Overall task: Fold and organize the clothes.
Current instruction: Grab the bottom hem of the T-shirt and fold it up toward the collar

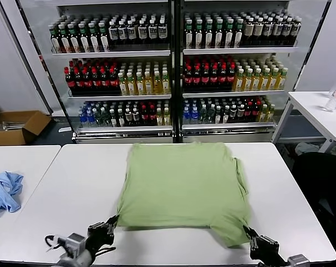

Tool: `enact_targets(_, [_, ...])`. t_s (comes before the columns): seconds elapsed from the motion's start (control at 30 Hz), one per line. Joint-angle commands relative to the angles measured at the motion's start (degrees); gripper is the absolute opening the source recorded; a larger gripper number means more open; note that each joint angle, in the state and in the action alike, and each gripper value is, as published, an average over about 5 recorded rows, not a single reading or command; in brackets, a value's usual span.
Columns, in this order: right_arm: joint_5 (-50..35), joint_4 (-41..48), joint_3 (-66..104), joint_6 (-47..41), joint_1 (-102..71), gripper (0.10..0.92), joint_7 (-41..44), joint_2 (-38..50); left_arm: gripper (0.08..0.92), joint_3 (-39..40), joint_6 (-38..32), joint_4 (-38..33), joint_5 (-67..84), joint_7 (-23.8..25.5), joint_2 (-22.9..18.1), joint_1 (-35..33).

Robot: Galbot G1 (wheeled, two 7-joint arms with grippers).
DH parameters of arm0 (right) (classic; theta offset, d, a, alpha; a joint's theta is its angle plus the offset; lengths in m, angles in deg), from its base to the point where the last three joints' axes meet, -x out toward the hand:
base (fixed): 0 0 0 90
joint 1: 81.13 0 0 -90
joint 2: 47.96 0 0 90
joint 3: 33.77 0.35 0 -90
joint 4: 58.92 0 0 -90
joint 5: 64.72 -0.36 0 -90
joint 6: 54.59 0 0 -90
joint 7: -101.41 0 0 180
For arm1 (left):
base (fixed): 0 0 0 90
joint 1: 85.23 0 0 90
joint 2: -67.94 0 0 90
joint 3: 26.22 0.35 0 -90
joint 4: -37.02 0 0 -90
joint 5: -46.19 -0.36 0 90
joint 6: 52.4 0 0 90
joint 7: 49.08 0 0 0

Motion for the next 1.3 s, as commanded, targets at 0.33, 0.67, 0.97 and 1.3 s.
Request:
enact_targets(0.33, [-2.12, -1.15, -1.94, -4.25, 16.43, 0.107, -4.21, 2.44, 0.082, -13.49, -3.49, -9.40, 8.29, 1.25, 3.41, -7.19])
enact_targets(0.67, [-1.71, 14.87, -13.65, -6.37, 35.61, 0.107, -5.29, 0.63, 0.082, -0.18, -7.91, 15.07, 9.91, 5.73, 0.84, 16.12])
enact_targets(0.97, [-0.66, 19.76, -16.10, -6.72, 38.33, 0.107, -5.11, -0.69, 0.082, 2.76, -8.35, 22.33, 8.99, 6.98, 0.63, 22.35])
enact_targets(1.3, [1.36, 24.52, -18.64, -7.22, 42.23, 0.107, -5.80, -2.44, 0.082, 6.28, -10.17, 28.29, 8.97, 8.66, 0.30, 28.54])
